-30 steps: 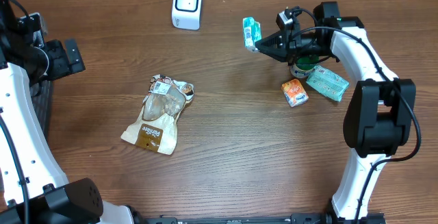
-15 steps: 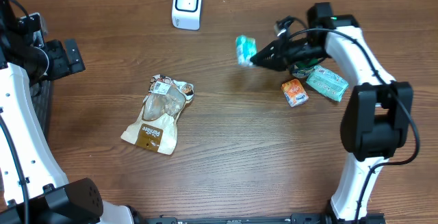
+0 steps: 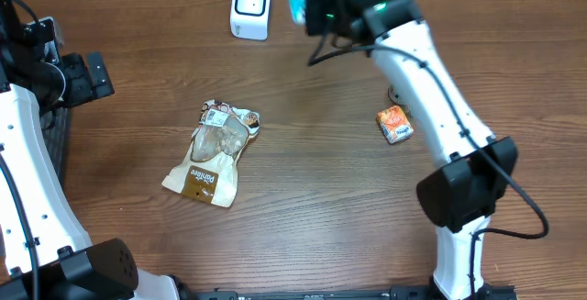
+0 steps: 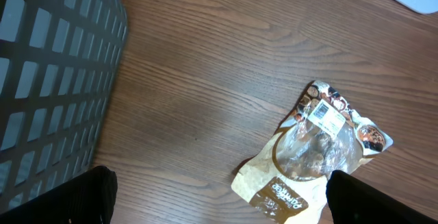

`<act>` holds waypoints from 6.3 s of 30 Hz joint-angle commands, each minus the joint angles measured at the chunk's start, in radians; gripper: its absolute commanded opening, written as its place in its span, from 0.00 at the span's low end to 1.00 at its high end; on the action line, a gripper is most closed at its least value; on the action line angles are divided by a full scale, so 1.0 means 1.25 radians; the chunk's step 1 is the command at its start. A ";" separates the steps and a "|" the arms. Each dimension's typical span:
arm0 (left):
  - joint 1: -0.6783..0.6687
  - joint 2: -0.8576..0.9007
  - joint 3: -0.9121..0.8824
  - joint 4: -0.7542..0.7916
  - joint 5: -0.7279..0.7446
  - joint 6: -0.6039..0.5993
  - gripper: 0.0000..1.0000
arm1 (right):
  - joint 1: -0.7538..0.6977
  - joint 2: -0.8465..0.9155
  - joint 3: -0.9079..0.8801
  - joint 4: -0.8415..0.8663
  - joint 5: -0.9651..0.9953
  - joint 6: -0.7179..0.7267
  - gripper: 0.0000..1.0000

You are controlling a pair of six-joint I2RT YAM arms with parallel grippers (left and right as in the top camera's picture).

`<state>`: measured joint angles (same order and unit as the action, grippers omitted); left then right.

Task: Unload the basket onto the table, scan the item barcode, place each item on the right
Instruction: 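Carry the tissue pack to the scanner and hold it there, then carry the tissue pack right and release it by the orange box, then move the right gripper to the clear snack bag, then grasp the snack bag's top edge with the right gripper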

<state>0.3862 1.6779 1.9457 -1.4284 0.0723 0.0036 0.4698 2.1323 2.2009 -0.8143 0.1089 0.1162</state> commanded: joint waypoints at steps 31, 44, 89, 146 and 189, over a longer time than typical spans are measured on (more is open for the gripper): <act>-0.002 -0.002 0.009 0.000 0.005 0.013 1.00 | 0.084 0.370 0.011 0.737 0.254 -0.756 0.04; -0.002 -0.002 0.009 0.000 0.005 0.013 1.00 | 0.095 0.305 0.011 0.692 0.254 -0.705 0.04; -0.002 -0.002 0.009 0.000 0.005 0.013 1.00 | -0.245 -0.257 -0.695 -0.289 -0.063 0.060 0.05; -0.002 -0.002 0.009 0.000 0.005 0.013 1.00 | 0.246 -0.147 -0.798 0.473 -0.351 0.578 0.77; -0.002 -0.002 0.009 0.000 0.005 0.013 1.00 | 0.243 0.018 -0.794 0.746 -0.402 0.578 0.07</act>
<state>0.3862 1.6783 1.9457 -1.4284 0.0715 0.0036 0.8146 2.1319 1.2129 0.1360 -0.2932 0.8623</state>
